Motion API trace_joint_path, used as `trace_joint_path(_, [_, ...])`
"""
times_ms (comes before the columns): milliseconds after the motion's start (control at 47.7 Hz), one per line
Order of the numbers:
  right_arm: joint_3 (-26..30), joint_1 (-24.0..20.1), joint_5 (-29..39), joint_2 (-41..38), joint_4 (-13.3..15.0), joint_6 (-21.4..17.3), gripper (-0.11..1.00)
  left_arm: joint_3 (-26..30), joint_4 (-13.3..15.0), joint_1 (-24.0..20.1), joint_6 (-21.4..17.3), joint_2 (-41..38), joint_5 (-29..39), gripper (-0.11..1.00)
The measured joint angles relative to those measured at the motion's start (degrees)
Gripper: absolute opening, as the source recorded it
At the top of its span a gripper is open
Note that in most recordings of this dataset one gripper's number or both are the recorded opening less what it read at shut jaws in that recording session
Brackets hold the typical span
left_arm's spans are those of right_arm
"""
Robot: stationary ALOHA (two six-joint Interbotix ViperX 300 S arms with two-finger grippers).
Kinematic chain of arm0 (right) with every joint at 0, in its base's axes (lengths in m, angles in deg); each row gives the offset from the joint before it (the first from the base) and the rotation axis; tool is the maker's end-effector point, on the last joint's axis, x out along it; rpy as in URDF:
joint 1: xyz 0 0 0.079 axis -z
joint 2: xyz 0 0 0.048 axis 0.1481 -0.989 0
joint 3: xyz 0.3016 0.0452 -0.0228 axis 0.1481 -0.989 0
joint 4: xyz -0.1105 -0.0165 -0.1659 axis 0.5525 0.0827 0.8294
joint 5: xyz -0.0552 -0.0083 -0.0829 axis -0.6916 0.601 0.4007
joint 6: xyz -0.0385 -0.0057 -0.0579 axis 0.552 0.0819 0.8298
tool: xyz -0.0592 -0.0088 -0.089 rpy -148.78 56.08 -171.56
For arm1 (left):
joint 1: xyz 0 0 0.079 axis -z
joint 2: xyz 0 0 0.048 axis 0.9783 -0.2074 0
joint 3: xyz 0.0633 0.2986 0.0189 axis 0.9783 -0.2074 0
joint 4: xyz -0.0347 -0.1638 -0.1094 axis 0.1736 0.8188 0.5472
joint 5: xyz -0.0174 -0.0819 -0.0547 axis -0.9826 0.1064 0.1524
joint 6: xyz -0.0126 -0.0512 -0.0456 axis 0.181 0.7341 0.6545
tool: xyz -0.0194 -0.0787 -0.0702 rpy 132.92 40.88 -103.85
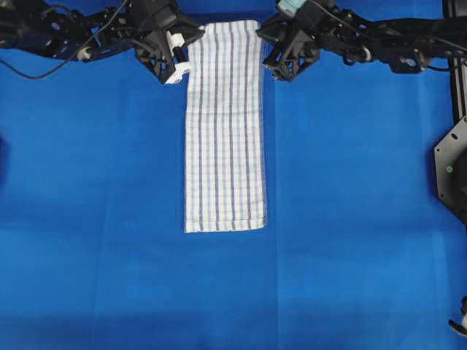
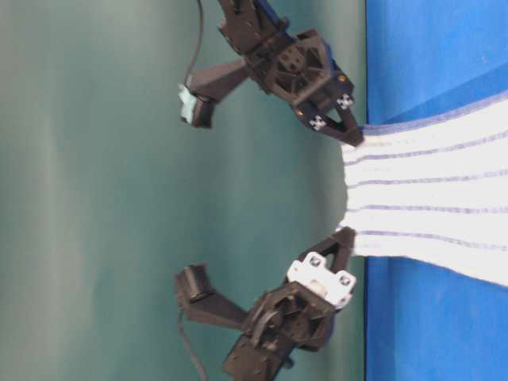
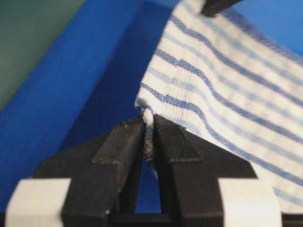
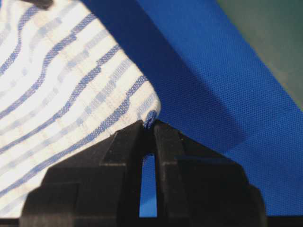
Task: Fold the blue towel.
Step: 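Move both grippers to the strip's top corners and grasp them, then fold the top end down toward the bottom end with both grippers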
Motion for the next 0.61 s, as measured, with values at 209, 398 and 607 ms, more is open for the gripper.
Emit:
trace_joint_path(209, [-3.87,-4.39,0.18,5.19,-0.79,-0.53,0.07,-3.08,0.00,4.31,0.18,4.83,1.23,0.06])
trace_joint_path(398, [-8.09,-9.84,0.18,9.76,-2.72,-1.05,0.07,-6.15,0.00,9.93,1.32,8.00,1.23,0.06])
trace_joint_path(607, [-12.04,-17.49,0.00,12.30,-7.65,-1.32,0.07,-8.35,0.18,18.02,5.54,9.49,1.14,0.06])
